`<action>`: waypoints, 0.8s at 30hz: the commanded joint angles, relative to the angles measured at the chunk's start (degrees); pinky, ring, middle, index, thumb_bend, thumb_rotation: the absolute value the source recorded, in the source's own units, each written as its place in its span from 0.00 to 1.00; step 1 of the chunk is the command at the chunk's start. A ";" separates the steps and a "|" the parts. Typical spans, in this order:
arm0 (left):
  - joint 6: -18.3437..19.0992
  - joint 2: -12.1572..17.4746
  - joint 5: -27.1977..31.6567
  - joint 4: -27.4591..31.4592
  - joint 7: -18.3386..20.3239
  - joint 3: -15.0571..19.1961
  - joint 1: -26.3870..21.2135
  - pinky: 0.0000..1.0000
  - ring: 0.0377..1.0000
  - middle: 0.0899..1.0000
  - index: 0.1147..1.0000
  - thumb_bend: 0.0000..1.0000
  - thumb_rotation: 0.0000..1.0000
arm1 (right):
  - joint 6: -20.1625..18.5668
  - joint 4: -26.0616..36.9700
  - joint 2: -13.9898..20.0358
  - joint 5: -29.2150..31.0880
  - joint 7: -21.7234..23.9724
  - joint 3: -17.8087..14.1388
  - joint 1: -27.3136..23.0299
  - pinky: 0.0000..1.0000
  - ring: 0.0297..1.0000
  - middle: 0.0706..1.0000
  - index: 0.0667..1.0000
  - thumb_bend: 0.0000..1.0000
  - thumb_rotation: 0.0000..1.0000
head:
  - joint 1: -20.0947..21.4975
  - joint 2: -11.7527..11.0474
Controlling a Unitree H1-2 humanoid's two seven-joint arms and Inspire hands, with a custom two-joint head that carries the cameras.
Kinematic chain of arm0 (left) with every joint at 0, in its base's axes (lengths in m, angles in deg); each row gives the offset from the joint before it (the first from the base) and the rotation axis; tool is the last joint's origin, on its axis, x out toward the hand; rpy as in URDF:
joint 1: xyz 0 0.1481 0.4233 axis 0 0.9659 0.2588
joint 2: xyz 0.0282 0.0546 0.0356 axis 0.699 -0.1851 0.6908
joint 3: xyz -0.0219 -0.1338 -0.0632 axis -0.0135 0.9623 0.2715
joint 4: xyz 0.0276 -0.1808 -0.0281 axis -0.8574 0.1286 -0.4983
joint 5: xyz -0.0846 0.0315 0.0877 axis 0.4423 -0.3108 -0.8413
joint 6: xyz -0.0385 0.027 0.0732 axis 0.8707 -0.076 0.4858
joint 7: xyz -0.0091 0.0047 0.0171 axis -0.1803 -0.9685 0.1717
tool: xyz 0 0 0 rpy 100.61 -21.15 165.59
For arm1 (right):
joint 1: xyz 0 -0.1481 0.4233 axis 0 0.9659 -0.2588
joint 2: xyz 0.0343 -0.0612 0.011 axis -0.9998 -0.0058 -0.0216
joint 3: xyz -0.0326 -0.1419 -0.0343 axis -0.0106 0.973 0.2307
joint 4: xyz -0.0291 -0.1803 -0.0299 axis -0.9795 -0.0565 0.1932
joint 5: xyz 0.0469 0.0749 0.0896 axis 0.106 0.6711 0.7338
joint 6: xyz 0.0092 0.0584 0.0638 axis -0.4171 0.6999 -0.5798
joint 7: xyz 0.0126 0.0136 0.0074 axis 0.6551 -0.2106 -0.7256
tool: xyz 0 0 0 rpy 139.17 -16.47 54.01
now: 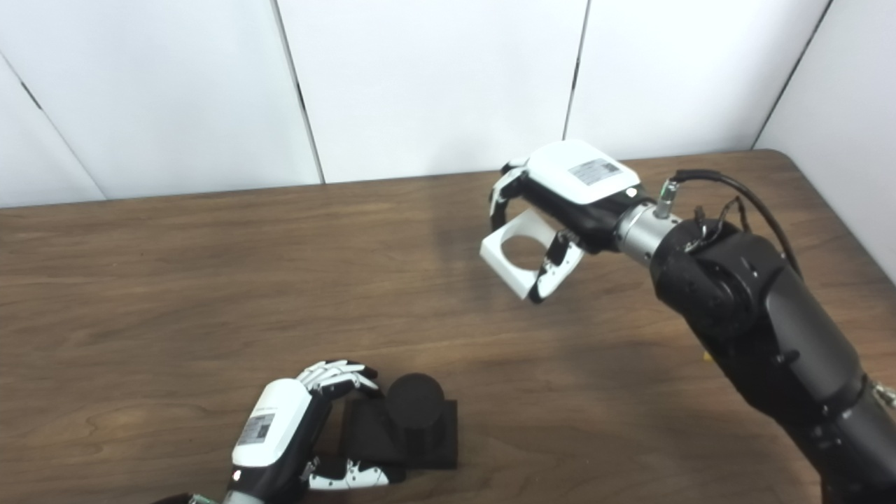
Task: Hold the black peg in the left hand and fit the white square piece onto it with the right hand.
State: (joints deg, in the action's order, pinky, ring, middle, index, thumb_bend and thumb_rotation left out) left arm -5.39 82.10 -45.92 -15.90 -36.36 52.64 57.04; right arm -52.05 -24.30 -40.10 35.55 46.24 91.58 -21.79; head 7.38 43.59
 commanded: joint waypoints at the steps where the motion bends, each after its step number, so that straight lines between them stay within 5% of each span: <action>1: 0.77 -0.40 -0.50 -0.77 1.06 -0.58 0.04 0.85 0.82 0.74 0.42 0.52 0.05 | -1.32 3.74 -0.53 0.52 1.50 -0.79 -1.63 0.86 0.90 0.75 0.45 0.52 0.13 | -0.36 0.10; 12: 2.44 -0.94 -1.40 -0.52 2.24 -0.86 -0.44 0.86 0.83 0.75 0.42 0.52 0.05 | -3.27 12.66 -6.22 2.16 8.71 1.10 0.46 0.83 0.89 0.74 0.45 0.52 0.13 | -0.99 0.65; 24: 2.31 -1.02 -1.72 -0.66 2.15 -0.94 -0.62 0.86 0.82 0.75 0.42 0.52 0.05 | -2.05 14.59 -9.12 2.76 11.03 2.86 3.37 0.87 0.89 0.74 0.45 0.52 0.13 | -1.64 1.39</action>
State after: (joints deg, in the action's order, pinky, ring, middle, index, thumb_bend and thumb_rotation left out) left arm -4.08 81.29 -47.67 -15.92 -35.59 52.09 56.58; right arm -54.50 -11.46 -48.92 38.33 58.00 94.94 -17.22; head 5.71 44.91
